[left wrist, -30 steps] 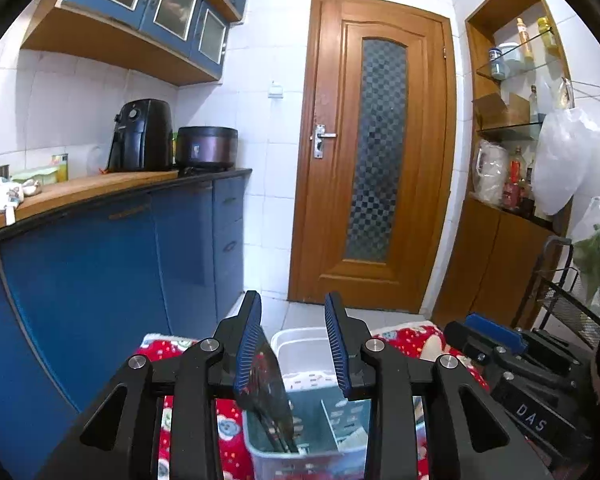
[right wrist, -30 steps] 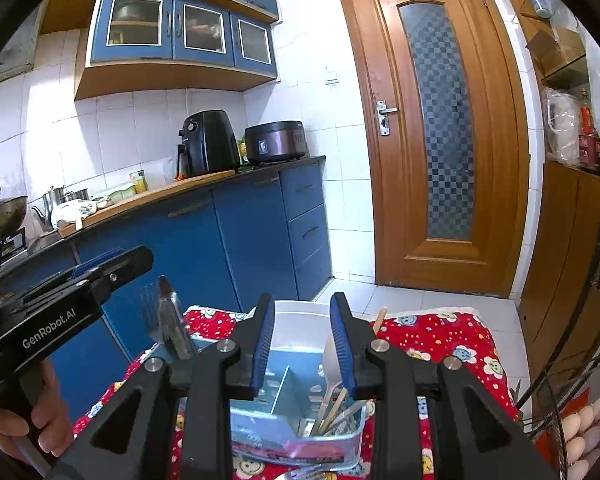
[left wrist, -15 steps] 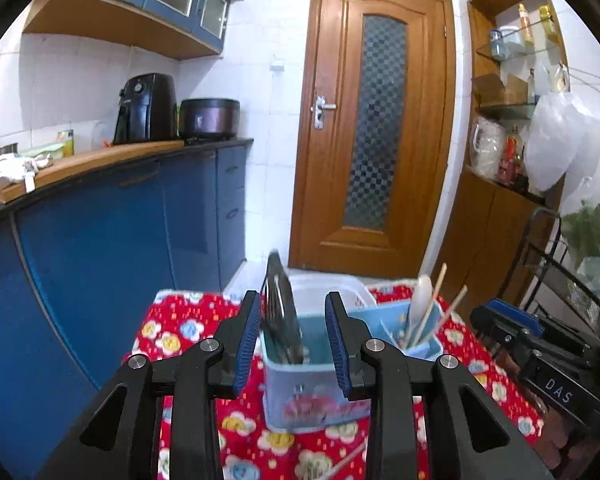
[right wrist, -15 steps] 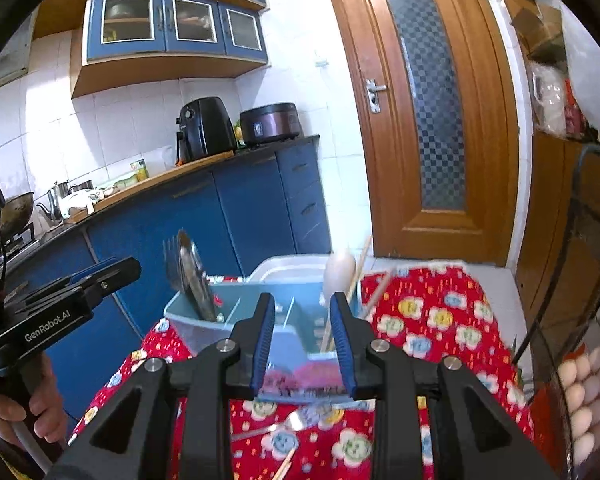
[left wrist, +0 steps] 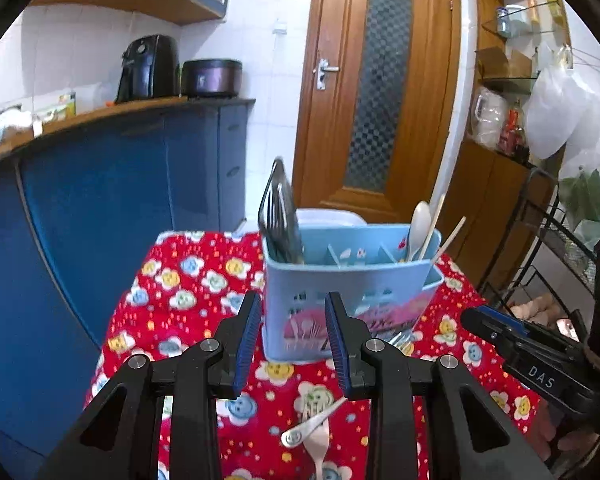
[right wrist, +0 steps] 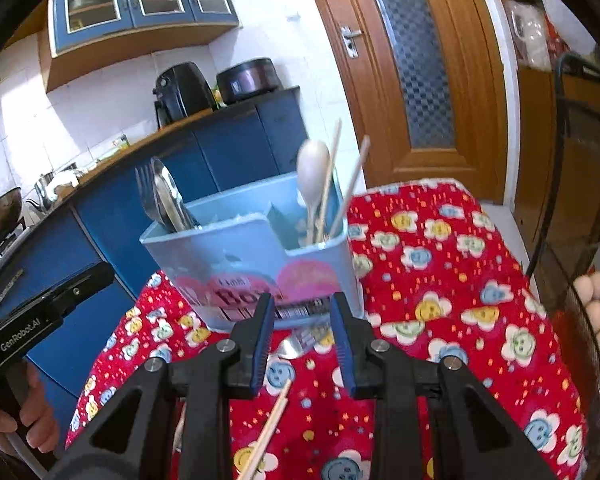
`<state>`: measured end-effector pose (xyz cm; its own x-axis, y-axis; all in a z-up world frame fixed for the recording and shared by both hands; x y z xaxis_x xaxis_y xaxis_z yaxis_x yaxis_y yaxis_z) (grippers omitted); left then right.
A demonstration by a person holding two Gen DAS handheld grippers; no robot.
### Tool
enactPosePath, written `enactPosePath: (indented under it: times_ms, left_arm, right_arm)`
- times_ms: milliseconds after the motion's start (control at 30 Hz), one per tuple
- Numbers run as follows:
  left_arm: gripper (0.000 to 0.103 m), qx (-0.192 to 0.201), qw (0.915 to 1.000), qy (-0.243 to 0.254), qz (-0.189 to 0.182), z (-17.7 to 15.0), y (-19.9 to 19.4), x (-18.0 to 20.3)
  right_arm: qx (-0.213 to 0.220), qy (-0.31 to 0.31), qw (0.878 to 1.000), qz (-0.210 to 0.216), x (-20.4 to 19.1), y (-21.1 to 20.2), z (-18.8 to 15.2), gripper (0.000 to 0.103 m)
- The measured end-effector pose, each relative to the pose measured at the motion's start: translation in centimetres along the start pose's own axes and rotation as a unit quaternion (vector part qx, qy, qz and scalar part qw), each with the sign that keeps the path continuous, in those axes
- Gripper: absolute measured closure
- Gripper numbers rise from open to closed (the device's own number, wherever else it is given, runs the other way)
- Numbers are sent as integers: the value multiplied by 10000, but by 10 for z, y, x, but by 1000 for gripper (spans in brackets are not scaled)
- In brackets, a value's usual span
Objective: Organize utensils
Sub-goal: 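Lift both tools out and move them back down to the tablecloth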
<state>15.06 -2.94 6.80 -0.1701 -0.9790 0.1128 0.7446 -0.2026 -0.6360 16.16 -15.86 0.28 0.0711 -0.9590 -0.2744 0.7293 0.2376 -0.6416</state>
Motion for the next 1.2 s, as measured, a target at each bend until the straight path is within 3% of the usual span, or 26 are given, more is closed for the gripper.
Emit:
enactPosePath:
  times_ms: [333,767,1067,1200]
  left_arm:
    - [69,-541,9973,-464,155,-36,32,-29]
    - [69,-923,9921,-809,246,-68,57,-58]
    - [69,-980,9893,-1047,265,-75,64,-75]
    - [69,-1011,9893,-1022,257,-78,66,-73]
  right_arm:
    - [-608,367,9974,126,9,39,-29,71]
    - [-1245,820,9881,376,21,82,-42,71]
    - [-1209,772,9891,330,19,93,-34,68]
    - [-1102,880,9891,423,19,98,-30,62]
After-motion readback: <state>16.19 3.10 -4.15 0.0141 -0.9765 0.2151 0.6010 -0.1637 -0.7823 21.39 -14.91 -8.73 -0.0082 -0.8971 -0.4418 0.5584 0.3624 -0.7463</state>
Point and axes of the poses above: each gripper's, at about its wrist camera, not at the fingertips, and y roughly the way its jaws point, x to its right, z to its top, the point moved 7 cm from there along y, roughly the way its jaws point, and after that the axes turned 8 degrees about -x, right-handed, at the moved point
